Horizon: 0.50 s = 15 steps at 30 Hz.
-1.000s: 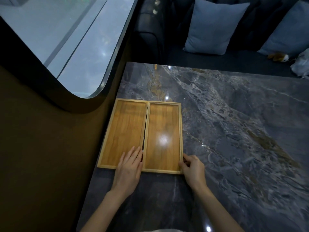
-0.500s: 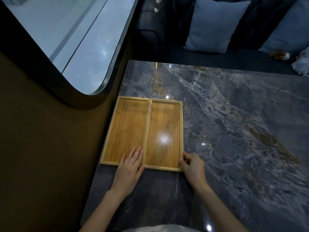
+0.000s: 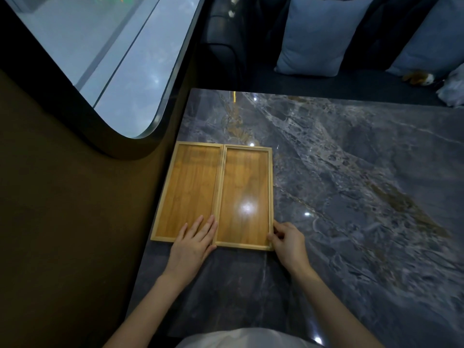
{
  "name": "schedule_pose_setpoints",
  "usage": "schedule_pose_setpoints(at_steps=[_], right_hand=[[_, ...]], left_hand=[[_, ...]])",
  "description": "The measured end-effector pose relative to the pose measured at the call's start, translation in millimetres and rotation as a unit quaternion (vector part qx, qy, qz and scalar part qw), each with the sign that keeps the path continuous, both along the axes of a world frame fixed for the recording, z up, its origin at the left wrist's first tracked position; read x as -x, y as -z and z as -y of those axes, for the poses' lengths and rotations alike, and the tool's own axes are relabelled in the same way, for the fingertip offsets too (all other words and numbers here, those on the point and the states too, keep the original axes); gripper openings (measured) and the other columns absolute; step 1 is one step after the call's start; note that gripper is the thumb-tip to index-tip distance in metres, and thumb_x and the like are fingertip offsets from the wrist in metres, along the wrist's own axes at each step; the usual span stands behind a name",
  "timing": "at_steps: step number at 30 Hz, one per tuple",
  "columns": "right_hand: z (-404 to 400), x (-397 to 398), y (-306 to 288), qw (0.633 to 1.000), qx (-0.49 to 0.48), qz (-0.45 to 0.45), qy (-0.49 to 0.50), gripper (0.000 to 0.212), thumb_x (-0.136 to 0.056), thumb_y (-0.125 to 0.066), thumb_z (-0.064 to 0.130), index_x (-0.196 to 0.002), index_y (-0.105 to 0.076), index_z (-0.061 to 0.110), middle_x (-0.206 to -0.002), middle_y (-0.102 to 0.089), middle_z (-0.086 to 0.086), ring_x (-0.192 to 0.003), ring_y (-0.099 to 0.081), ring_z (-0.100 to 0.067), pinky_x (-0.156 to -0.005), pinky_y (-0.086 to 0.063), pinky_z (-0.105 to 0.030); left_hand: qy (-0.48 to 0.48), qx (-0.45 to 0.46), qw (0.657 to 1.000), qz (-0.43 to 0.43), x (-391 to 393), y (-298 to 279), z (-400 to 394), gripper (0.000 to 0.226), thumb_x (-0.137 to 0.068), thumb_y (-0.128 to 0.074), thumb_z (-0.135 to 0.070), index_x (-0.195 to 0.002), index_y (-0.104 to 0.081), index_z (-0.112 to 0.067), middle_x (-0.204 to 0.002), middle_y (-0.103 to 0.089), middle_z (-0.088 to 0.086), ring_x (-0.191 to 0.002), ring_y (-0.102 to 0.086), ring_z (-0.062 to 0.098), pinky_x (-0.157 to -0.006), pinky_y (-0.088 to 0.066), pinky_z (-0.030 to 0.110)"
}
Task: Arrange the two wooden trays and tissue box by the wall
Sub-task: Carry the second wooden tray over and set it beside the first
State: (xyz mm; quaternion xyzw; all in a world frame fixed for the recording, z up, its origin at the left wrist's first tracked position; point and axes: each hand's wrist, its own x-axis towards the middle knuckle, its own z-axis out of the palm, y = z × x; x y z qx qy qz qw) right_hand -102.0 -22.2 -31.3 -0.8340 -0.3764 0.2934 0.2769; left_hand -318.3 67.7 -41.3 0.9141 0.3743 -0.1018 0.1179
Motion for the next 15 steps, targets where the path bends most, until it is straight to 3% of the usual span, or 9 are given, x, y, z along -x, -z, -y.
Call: schedule_pose_setpoints(at_steps=[6, 11, 15], right_hand=[[2.3, -5.2, -0.9, 0.999, 0.005, 0.013, -0.038, 0.020, -0.086, -0.058, 0.014, -0.104, -0.066, 0.011, -0.087, -0.058, -0.005, -0.078, -0.053, -0.015, -0.072, -0.038, -0.023], [6.0, -15.6, -11.8, 0.992, 0.053, 0.057, -0.102, 0.020, -0.086, -0.054, 0.025, -0.101, -0.064, 0.017, -0.094, -0.068, -0.009, -0.088, -0.062, -0.024, -0.072, -0.048, -0.034], [16.8, -34.7, -28.1, 0.970, 0.090, 0.139, -0.181, 0.024, -0.089, -0.047, 0.028, -0.094, -0.064, 0.013, -0.103, -0.066, -0.009, -0.097, -0.061, -0.027, -0.076, -0.047, -0.036]], left_hand=[[0.036, -0.035, 0.998, -0.040, -0.2, -7.2, -5.7, 0.050, -0.083, -0.036, -0.039, -0.124, -0.055, -0.017, -0.129, -0.060, 0.001, -0.115, -0.060, 0.023, -0.083, -0.055, 0.038], [0.099, -0.082, 0.991, -0.045, -9.0, -24.4, -17.1, 0.054, -0.071, -0.068, -0.047, -0.116, -0.062, -0.017, -0.119, -0.067, 0.001, -0.102, -0.067, 0.021, -0.077, -0.057, 0.034], [0.100, -0.069, 0.991, -0.061, -38.0, -46.5, -22.4, 0.037, -0.084, -0.050, -0.047, -0.104, -0.068, -0.020, -0.110, -0.071, 0.000, -0.098, -0.066, 0.017, -0.080, -0.054, 0.032]])
